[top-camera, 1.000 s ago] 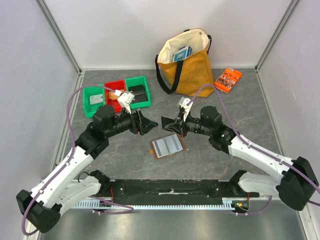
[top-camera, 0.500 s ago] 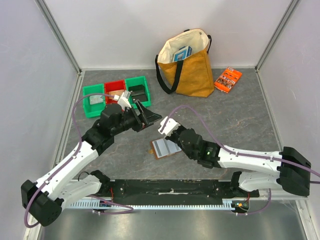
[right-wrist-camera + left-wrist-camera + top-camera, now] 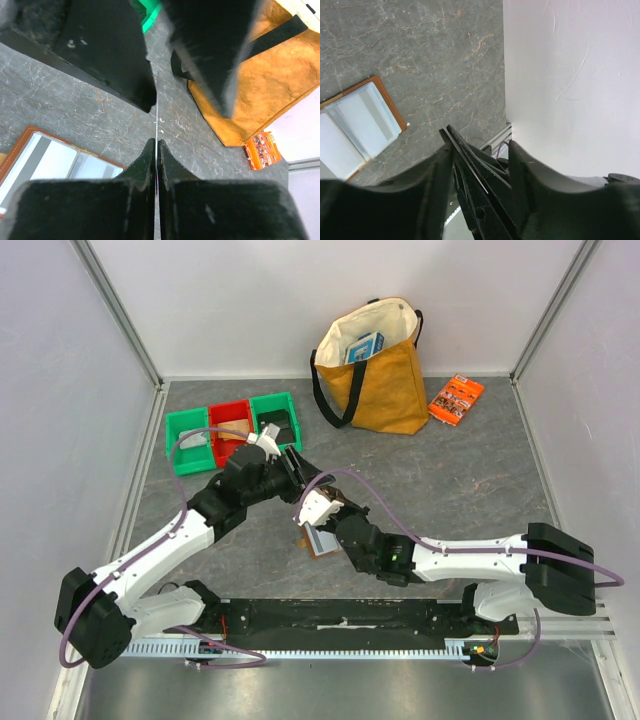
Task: Take the credit cards out of the card holder
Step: Remove the credit card from the card holder, then place the credit card in the storage box.
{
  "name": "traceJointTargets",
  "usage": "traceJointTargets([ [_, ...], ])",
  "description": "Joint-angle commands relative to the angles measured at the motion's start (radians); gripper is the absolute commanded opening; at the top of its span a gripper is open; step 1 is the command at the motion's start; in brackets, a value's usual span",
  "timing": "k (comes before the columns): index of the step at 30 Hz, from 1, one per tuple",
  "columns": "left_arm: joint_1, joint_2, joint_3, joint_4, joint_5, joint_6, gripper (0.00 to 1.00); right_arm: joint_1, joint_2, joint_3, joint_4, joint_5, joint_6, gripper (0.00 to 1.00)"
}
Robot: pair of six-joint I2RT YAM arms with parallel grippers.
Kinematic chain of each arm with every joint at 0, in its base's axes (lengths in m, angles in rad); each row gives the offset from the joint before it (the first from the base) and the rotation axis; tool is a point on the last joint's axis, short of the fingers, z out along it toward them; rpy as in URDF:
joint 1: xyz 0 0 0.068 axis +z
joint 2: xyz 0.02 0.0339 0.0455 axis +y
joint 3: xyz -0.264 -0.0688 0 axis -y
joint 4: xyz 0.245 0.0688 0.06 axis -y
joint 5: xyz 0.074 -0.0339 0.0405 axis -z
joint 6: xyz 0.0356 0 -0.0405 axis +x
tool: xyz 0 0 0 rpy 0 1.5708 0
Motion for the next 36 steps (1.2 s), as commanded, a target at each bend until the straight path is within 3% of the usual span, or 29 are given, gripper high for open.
traceJointTargets([
  [1, -0.007, 0.001, 0.004, 0.056, -0.015, -0.014, 0.45, 0.012, 0.010, 0.063, 0.070, 0.062, -0.015, 0.00],
  [6, -0.007, 0.003, -0.008, 0.058, -0.021, -0.008, 0.02, 0.012, 0.029, 0.077, 0.084, 0.064, -0.009, 0.00],
  [9, -0.005, -0.020, -0.027, 0.068, -0.050, 0.016, 0.02, 0.012, 0.030, 0.075, 0.081, 0.047, 0.012, 0.08],
  [13, 0.035, -0.049, -0.037, 0.075, -0.028, 0.111, 0.02, 0.011, 0.005, 0.058, 0.049, -0.002, 0.077, 0.46],
  [22, 0.226, -0.134, -0.114, 0.145, 0.134, 0.355, 0.02, -0.026, -0.202, -0.017, -0.068, -0.183, 0.264, 0.91],
  [25, 0.277, -0.140, -0.117, 0.153, 0.192, 0.460, 0.02, -0.060, -0.281, -0.044, -0.131, -0.263, 0.339, 0.98],
  [31, 0.392, -0.056, -0.047, 0.151, 0.214, 0.544, 0.02, -0.218, -0.385, -0.099, -0.211, -0.484, 0.552, 0.98],
  [36, 0.487, 0.111, 0.068, 0.160, 0.203, 0.558, 0.02, -0.348, -0.443, -0.159, -0.227, -0.653, 0.649, 0.98],
])
